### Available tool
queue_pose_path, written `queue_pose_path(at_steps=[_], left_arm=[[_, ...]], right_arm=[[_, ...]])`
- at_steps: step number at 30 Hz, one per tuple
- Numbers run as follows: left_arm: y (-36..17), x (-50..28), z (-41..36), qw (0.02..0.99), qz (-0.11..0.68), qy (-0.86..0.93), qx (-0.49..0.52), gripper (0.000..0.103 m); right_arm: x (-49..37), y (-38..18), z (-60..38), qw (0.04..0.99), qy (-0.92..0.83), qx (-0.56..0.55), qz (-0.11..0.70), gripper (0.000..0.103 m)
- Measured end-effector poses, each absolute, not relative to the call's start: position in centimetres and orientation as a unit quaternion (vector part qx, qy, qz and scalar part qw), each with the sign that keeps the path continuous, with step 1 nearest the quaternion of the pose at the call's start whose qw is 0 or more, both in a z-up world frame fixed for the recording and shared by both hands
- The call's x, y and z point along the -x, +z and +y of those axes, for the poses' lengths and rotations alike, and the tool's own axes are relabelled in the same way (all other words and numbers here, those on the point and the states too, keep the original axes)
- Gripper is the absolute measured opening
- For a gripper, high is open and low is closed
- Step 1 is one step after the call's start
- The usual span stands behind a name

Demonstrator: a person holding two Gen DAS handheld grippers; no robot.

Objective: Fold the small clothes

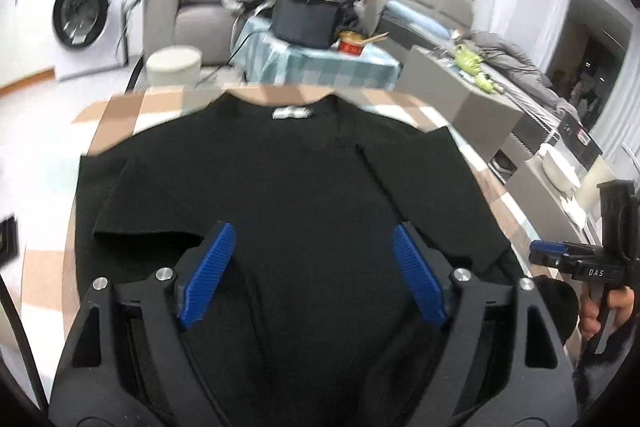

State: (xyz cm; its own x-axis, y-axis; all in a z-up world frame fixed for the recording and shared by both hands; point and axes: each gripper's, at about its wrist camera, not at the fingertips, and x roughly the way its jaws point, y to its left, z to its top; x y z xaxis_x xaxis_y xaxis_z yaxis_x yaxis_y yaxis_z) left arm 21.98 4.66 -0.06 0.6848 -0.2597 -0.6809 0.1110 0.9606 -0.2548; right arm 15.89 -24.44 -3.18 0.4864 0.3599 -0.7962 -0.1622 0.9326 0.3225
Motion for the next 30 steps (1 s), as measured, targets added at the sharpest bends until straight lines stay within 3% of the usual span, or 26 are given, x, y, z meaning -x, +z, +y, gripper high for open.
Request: queue_pose_path(at_steps=[10, 17, 21, 30], left_arm=[[-6.0, -23.3, 12.3, 0.863, 0.452, 0.033, 0.221, 0.080], [-6.1, -26.5, 11.6, 0.881, 0.434, 0.006, 0.189, 0.080], [-3.5, -27.6, 7.4, 0.900, 0.396, -0.085, 0.159, 0.080], [-2.0, -23.6, 8.7, 0.908, 0.392, -0.042, 0.144, 0.080]], right_arm=[[-15.8, -3.5, -24.4, 0.854, 0.152, -0.103, 0.487, 0.057], [-16.0, -3.1, -24.5, 0.853, 0.143, -0.101, 0.492, 0.057], [-15.8, -2.5, -24.6, 0.857, 0.134, -0.096, 0.487, 0.057], [-16.1, -2.4, -24.7, 0.861, 0.128, -0.088, 0.484, 0.058]])
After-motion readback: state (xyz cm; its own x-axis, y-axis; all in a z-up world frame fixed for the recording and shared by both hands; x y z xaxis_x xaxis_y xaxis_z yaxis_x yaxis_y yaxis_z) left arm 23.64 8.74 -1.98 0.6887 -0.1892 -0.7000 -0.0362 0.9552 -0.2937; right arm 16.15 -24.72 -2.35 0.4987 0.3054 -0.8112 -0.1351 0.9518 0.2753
